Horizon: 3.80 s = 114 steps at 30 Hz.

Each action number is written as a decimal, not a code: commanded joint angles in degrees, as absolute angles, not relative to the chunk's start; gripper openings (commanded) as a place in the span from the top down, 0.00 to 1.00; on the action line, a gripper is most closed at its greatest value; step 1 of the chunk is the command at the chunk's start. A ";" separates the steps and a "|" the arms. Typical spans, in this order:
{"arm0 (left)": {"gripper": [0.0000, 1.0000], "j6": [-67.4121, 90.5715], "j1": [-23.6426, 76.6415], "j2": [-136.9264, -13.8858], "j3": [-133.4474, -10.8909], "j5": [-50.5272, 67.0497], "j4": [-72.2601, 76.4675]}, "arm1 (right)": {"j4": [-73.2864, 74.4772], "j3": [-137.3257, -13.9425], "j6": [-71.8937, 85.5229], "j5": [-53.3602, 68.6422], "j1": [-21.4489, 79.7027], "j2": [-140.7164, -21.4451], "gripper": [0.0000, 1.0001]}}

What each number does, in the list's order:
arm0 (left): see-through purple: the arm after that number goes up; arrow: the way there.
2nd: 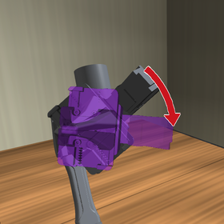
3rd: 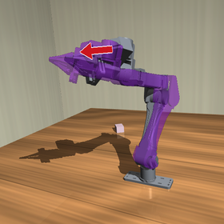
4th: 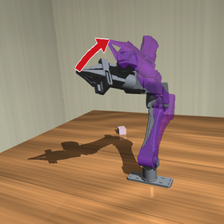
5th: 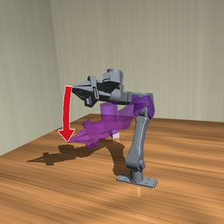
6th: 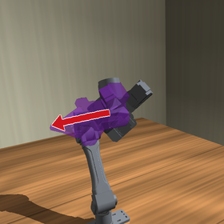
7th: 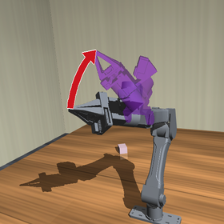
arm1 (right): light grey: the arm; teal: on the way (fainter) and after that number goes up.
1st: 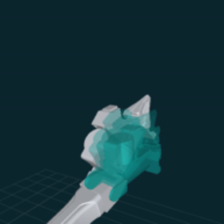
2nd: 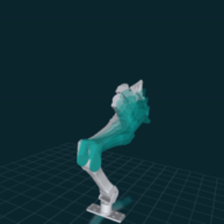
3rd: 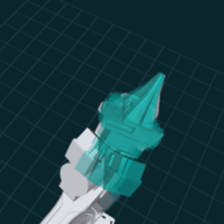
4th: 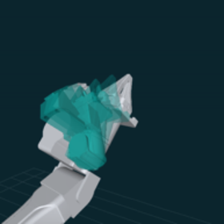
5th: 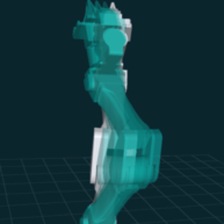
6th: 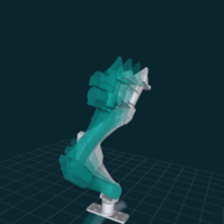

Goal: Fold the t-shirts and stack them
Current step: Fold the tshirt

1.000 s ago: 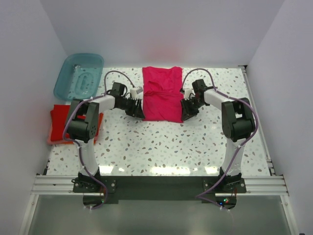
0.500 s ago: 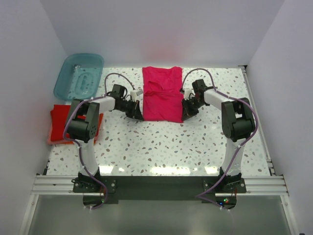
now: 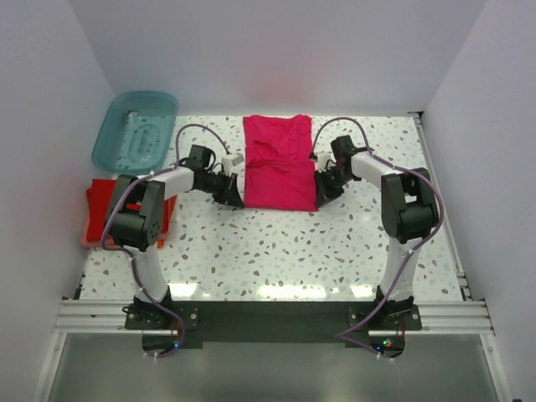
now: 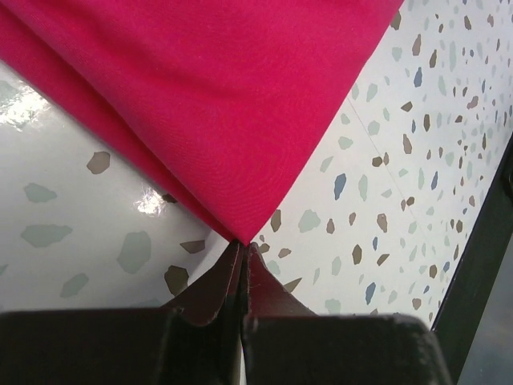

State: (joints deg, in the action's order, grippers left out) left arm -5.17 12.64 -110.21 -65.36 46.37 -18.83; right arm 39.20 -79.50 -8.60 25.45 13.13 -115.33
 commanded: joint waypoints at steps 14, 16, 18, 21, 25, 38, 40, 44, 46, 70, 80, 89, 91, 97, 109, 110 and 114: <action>1.00 -7.82 12.48 -106.00 -58.89 47.20 -19.95 | 42.45 -76.39 -11.51 24.26 13.71 -110.84 1.00; 1.00 -7.91 12.48 -105.91 -58.10 47.37 -20.30 | 42.63 -75.24 -11.60 24.34 14.06 -110.04 1.00; 1.00 -7.91 12.39 -105.30 -57.22 47.72 -20.57 | 42.71 -73.31 -11.78 24.17 14.41 -108.64 1.00; 1.00 -8.70 12.39 -103.72 -55.29 48.69 -21.00 | 43.76 -72.16 -13.09 24.87 14.59 -107.15 1.00; 0.56 -13.78 12.04 -97.24 -54.41 48.78 -21.45 | 45.97 -72.43 -16.86 24.44 14.59 -101.71 0.64; 0.42 -48.22 17.04 -83.58 -45.89 45.53 -6.95 | 27.98 -58.90 -44.19 24.44 21.86 -85.52 0.53; 0.42 -56.55 18.98 -83.67 -44.39 45.88 -6.07 | 24.89 -56.44 -48.50 24.61 23.46 -85.69 0.53; 0.42 -64.50 21.44 -85.69 -42.98 45.53 -5.19 | 20.58 -53.88 -54.04 24.35 26.27 -88.41 0.52; 0.42 -66.17 22.41 -87.35 -42.54 44.74 -4.31 | 19.08 -52.83 -56.86 24.17 26.54 -89.12 0.52; 0.60 -77.78 23.55 -98.00 -49.66 36.04 -16.70 | 19.87 -50.01 -68.47 19.78 27.16 -95.89 0.80; 1.00 -71.20 22.15 -96.77 -57.82 40.86 -22.14 | 23.46 -55.54 -59.78 22.14 25.76 -90.88 1.00; 1.00 -64.51 20.83 -95.54 -68.11 42.01 -25.66 | 30.32 -66.79 -56.60 25.22 20.48 -88.59 1.00; 1.00 -63.98 20.83 -95.10 -68.99 42.10 -26.10 | 31.90 -69.07 -56.25 25.57 19.78 -88.77 1.00; 1.00 -71.26 22.06 -91.24 -67.95 43.68 -35.93 | 38.74 -69.09 -57.83 27.77 19.69 -84.65 1.00; 1.00 -79.89 31.29 -71.38 -54.58 50.53 -58.52 | 61.51 -59.33 -60.38 35.33 23.73 -61.29 1.00; 1.00 -79.98 31.38 -70.15 -55.02 51.67 -61.06 | 62.31 -59.76 -60.12 35.68 23.73 -60.65 1.00; 1.00 -76.03 30.85 -72.15 -60.63 52.29 -61.87 | 64.07 -63.36 -59.77 34.63 23.73 -63.88 1.00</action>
State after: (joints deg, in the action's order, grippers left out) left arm -77.41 31.53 -71.05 -56.27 49.45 -56.42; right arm 60.16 -60.01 -59.99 34.11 24.01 -61.01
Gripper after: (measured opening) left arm 0.023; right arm 0.027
